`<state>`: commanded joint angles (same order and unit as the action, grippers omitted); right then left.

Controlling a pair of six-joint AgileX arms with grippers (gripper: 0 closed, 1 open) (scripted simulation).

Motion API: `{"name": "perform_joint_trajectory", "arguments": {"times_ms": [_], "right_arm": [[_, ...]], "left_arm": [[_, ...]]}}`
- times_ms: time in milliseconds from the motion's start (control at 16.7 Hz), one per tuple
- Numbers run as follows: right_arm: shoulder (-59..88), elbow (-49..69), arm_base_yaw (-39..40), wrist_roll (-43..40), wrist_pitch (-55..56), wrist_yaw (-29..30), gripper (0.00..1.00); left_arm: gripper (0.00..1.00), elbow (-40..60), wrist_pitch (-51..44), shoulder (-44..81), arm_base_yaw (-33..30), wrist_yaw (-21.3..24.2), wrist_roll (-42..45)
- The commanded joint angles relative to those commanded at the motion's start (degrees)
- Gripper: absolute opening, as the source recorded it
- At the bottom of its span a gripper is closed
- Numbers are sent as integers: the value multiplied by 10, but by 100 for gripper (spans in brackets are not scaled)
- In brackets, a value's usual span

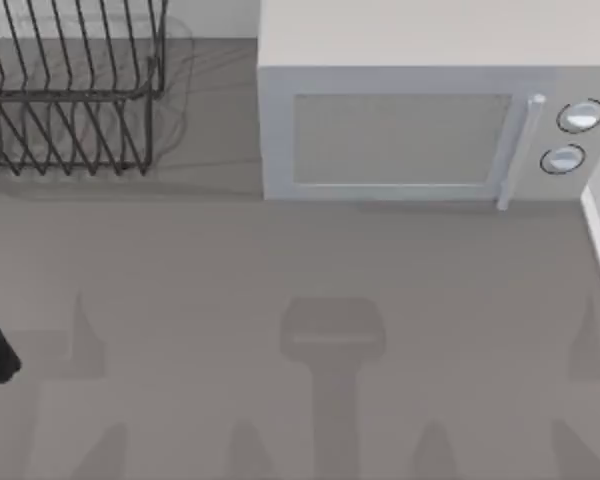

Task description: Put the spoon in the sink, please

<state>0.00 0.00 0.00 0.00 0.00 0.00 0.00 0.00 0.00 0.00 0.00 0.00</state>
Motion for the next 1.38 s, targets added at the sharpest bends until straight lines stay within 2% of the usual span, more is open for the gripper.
{"name": "perform_joint_trajectory", "arguments": {"times_ms": [300,540,720,1140,1380], "right_arm": [[32,22,-14,-35,-23,1,100],[138,94,-58,-166,-99,1,100],[251,165,-102,-324,-181,-1,100],[552,336,-217,-774,-403,-5,100],[696,426,-275,-975,-507,-5,100]], "left_arm": [[100,0,0,0,0,0,0],[100,0,0,0,0,0,0],[100,0,0,0,0,0,0],[100,0,0,0,0,0,0],[100,0,0,0,0,0,0]]}}
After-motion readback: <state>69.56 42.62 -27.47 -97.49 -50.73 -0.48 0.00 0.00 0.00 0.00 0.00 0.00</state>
